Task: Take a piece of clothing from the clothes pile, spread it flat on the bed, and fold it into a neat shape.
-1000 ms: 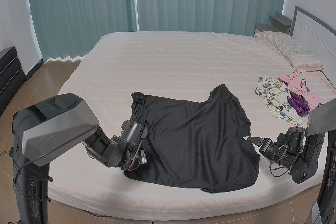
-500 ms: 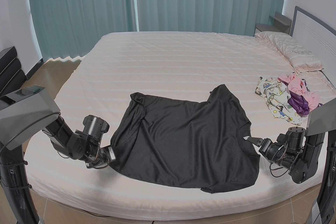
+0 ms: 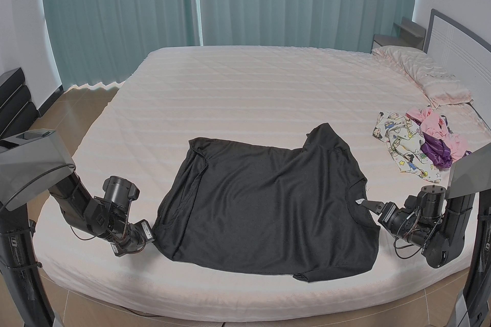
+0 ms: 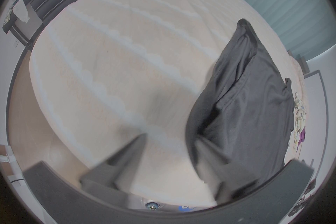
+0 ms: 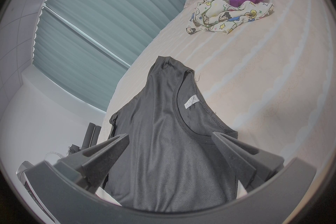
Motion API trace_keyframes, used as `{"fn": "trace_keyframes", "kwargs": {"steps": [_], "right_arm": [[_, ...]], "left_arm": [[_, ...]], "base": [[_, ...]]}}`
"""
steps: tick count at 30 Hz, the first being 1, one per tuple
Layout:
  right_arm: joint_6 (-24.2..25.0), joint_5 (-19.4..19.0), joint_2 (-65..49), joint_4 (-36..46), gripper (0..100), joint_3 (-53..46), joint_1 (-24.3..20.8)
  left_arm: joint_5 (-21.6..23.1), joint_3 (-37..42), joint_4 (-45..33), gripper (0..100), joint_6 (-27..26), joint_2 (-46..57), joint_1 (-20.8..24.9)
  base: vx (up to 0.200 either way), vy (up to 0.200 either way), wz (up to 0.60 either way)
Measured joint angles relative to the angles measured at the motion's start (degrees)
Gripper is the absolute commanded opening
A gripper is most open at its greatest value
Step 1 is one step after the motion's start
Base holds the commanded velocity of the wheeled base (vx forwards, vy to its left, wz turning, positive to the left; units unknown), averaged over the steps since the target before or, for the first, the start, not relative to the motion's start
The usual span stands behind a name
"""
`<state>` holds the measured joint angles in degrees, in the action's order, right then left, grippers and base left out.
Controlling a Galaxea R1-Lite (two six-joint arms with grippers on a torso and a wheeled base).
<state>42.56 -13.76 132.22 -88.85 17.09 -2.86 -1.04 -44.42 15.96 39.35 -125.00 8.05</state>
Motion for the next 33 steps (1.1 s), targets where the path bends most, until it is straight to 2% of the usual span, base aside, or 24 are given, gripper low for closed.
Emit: {"fn": "trace_keyframes", "kwargs": {"steps": [6,13,21,27,33], "right_arm": [[0.0,0.0,0.0,0.0,100,0.0,0.0],[0.0,0.0,0.0,0.0,100,0.0,-0.2],[0.0,0.0,0.0,0.0,100,-0.1,-0.3],[0.0,0.0,0.0,0.0,100,0.0,-0.4],[0.1,0.0,0.0,0.0,100,0.0,-0.4]], "left_arm": [[0.4,2.0,0.0,100,0.0,0.7,-0.9],[6.0,2.6,-0.3,100,0.4,5.4,-2.0],[3.2,3.6,-4.5,100,-1.7,9.0,-3.5],[10.1,4.0,-2.1,100,-1.9,9.7,-4.1],[12.2,3.8,3.3,100,-1.7,8.8,-3.1]], "base": [[0.0,0.0,0.0],[0.0,0.0,0.0],[0.0,0.0,0.0],[0.0,0.0,0.0],[0.0,0.0,0.0]]}}
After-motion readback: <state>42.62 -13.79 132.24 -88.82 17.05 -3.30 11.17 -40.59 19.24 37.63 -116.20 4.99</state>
